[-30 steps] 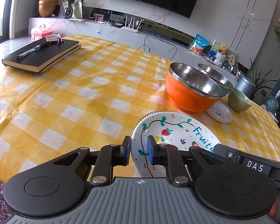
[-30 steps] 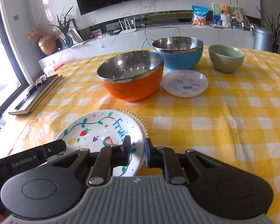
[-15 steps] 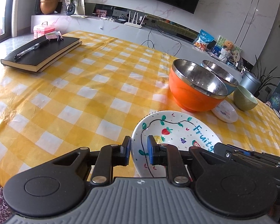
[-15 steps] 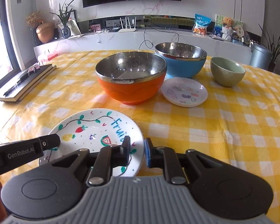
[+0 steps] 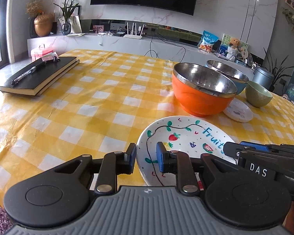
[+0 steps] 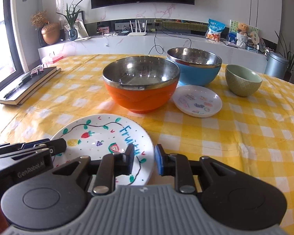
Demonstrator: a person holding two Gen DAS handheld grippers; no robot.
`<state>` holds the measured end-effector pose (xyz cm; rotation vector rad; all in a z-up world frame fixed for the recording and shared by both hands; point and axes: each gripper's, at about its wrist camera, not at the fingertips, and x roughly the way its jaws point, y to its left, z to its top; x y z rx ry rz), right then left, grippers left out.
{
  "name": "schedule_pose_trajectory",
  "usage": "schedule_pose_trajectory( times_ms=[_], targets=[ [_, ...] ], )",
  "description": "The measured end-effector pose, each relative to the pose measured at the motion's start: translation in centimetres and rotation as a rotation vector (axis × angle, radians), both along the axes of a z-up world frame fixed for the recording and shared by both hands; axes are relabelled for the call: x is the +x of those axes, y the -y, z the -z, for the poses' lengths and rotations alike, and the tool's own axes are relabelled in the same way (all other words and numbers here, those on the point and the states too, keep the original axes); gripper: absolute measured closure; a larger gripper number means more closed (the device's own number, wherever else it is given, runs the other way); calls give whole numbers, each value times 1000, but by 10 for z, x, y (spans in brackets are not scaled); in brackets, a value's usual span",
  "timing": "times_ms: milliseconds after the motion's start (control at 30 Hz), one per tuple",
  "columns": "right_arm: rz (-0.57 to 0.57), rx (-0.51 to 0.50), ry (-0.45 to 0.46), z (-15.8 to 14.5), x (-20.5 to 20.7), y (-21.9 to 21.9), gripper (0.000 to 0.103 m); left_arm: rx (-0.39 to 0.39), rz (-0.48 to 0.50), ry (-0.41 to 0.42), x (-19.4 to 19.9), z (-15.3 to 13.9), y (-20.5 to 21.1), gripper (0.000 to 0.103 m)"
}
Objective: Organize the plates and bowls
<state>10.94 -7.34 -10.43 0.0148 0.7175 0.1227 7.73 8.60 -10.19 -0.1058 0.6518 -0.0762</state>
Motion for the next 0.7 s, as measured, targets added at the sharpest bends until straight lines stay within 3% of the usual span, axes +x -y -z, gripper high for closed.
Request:
schedule_pose_trajectory(
  times_ms=[133,300,500,700],
  targets=[
    [8,30,9,-3,-1,5,78,6,3,11,-2,-1,1,78],
    [27,62,24,-9,-6,18,74,-30,-6,37,-5,-17,-1,62],
    [88,98,39,-16,-16,44,70,-49,-4,17,-6,-39,14,58],
    [176,124,39,-17,-27,78,70,-64,88,3,-6,-47,54,56]
  ],
)
